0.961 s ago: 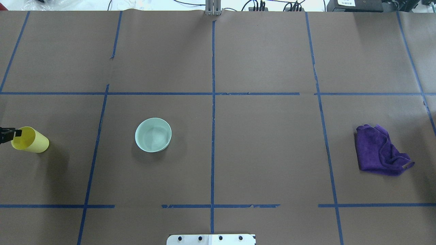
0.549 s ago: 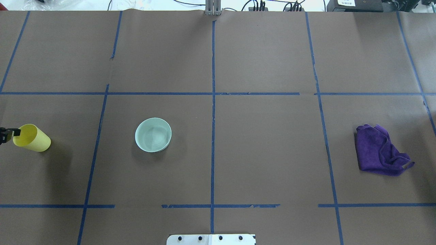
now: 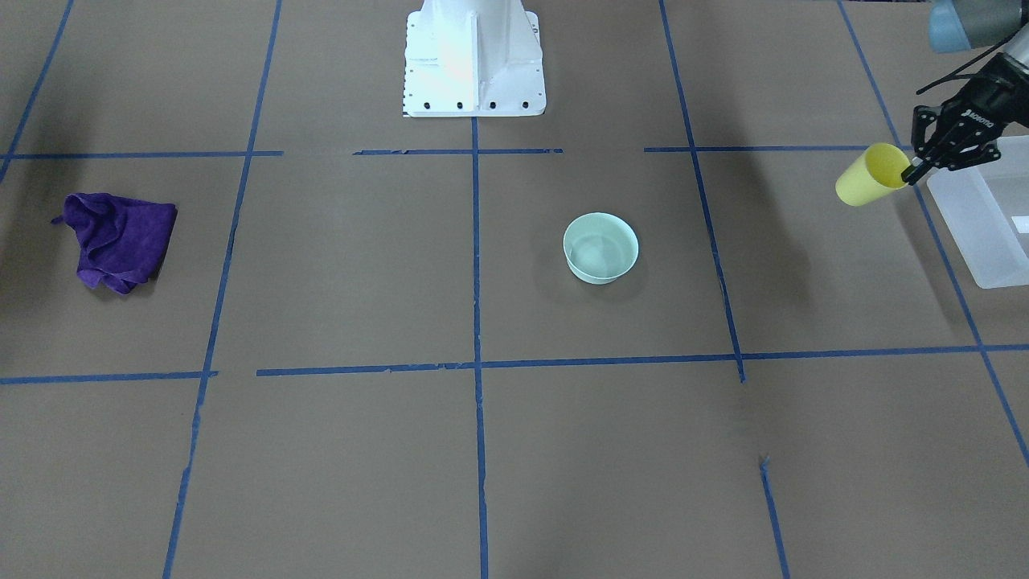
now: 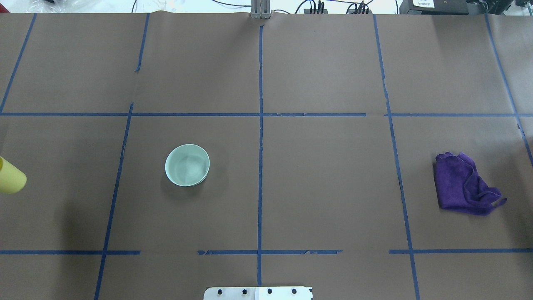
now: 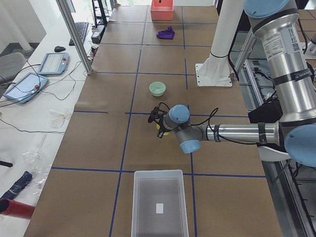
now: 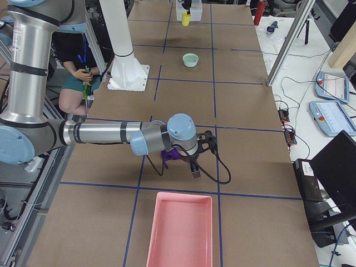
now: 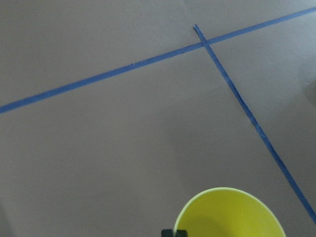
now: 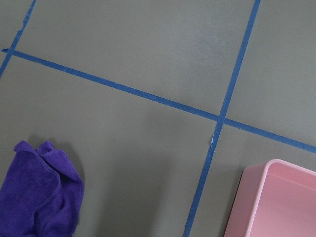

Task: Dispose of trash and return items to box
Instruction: 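Lift the yellow cup with the left gripper and drop it into the clear box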

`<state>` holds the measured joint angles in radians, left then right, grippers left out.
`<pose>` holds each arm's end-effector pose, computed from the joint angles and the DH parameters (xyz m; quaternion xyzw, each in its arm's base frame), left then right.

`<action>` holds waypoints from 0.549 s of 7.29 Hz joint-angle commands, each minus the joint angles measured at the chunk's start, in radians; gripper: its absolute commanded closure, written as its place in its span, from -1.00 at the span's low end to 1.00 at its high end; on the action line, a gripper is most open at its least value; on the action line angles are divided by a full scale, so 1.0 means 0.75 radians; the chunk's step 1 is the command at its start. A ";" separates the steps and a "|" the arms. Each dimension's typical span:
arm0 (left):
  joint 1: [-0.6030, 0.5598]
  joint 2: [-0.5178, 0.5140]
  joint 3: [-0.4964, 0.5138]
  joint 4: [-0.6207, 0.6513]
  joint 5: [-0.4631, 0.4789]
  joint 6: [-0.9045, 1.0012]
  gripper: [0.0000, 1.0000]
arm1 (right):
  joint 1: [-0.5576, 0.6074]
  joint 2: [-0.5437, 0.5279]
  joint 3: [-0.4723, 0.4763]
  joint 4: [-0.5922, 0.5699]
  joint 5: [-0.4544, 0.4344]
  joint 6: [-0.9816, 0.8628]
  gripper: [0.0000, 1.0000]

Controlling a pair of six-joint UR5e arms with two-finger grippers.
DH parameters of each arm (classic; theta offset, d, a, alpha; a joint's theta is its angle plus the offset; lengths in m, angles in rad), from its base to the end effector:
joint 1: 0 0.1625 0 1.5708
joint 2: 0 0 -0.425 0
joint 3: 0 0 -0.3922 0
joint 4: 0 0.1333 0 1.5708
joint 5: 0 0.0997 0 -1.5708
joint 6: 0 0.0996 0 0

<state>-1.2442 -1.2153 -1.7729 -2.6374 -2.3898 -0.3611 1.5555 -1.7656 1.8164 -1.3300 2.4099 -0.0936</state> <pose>0.0564 -0.3551 0.5835 0.2603 0.4728 0.1613 0.8263 0.0527 -0.4249 0.5946 0.1484 -0.3975 -0.1083 0.8990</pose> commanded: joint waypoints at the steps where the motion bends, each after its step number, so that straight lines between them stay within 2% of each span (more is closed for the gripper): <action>1: -0.291 -0.004 0.010 0.251 -0.082 0.499 1.00 | 0.000 0.000 0.000 0.000 0.000 0.000 -1.00; 2: -0.452 -0.004 0.083 0.349 -0.082 0.795 1.00 | 0.000 0.000 -0.002 0.000 0.000 0.000 -1.00; 3: -0.577 -0.014 0.213 0.367 -0.082 1.023 1.00 | 0.000 0.000 -0.002 0.000 0.000 0.000 -1.00; 4: -0.645 -0.048 0.297 0.367 -0.082 1.121 1.00 | 0.000 0.000 -0.002 0.000 0.000 0.000 -1.00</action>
<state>-1.6371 -1.2292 -1.6381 -2.3812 -2.4505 0.3284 1.5555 -1.7657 1.8150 -1.3299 2.4099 -0.0936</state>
